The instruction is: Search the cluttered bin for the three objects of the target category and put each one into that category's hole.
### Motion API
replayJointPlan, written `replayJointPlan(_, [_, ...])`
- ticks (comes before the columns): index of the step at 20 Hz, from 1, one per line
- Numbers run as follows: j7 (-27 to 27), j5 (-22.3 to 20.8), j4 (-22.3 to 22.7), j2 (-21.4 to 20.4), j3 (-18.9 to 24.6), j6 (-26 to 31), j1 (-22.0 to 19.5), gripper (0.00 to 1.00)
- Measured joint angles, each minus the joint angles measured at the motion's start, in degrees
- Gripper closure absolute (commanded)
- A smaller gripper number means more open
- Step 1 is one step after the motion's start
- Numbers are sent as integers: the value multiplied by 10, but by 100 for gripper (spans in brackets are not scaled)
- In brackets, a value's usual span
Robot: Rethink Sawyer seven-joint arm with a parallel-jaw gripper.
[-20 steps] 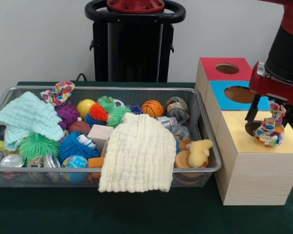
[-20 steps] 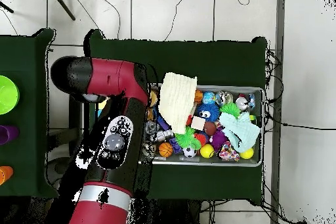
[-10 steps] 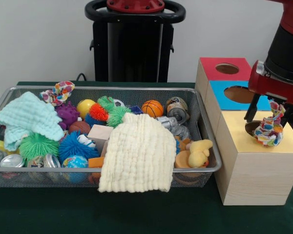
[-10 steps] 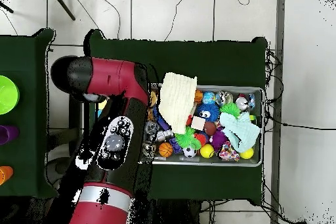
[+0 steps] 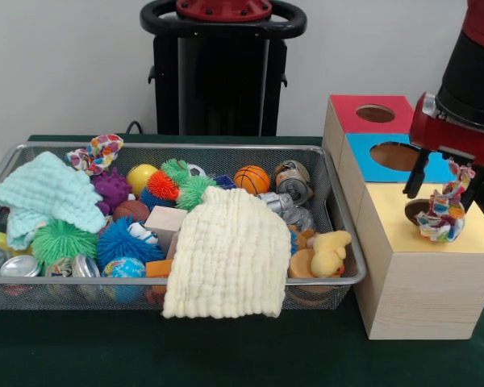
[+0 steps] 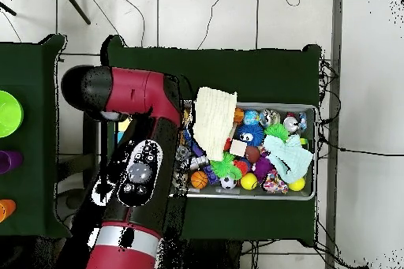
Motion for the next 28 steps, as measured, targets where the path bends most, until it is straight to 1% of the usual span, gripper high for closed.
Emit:
replayJointPlan(19, [0,0,1,-19,0,0,-6,0])
replayJointPlan(28, [0,0,12,-29,0,0,-6,0])
